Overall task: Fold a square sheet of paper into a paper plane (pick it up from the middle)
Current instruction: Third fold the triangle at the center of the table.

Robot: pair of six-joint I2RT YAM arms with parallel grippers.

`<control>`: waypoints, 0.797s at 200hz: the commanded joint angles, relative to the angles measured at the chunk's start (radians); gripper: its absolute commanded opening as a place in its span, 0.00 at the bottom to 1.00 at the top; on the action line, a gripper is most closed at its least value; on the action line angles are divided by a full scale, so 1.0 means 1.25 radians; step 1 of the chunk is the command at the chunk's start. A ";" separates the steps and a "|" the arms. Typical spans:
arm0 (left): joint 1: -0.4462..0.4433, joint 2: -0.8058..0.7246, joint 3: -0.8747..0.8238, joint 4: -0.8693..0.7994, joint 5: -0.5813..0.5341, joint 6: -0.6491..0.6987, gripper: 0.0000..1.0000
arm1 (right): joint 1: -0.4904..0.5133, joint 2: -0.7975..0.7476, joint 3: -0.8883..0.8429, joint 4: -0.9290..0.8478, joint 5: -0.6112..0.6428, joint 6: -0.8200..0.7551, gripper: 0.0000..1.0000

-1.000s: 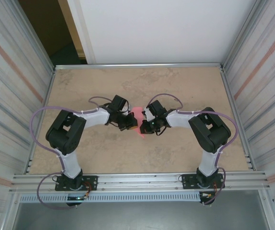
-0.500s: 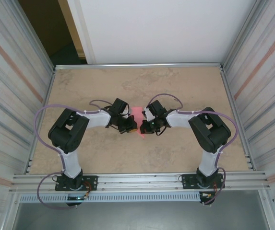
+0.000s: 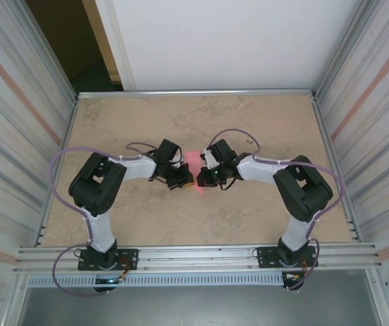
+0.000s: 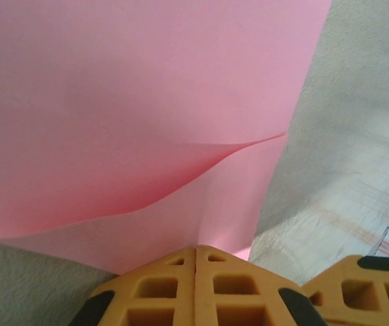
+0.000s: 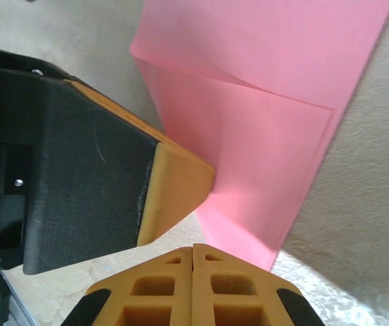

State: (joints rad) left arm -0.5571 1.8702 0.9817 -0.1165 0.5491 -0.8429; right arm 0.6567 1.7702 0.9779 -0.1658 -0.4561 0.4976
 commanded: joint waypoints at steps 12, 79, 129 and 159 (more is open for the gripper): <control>0.009 0.035 -0.004 -0.063 -0.049 -0.006 0.04 | 0.018 0.027 0.019 -0.022 -0.018 0.013 0.05; 0.016 0.030 0.006 -0.059 -0.031 0.007 0.04 | 0.004 0.081 -0.007 -0.049 0.016 0.011 0.03; 0.031 0.026 0.019 -0.058 -0.028 0.050 0.06 | -0.010 0.073 -0.059 -0.056 0.018 0.055 0.02; 0.067 0.030 0.030 -0.054 -0.018 0.095 0.08 | -0.011 0.075 -0.070 -0.067 0.018 0.065 0.02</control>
State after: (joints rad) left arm -0.5282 1.8786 0.9989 -0.1413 0.5671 -0.7948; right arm 0.6521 1.8378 0.9428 -0.1230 -0.4957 0.5472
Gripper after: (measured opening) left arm 0.078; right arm 0.064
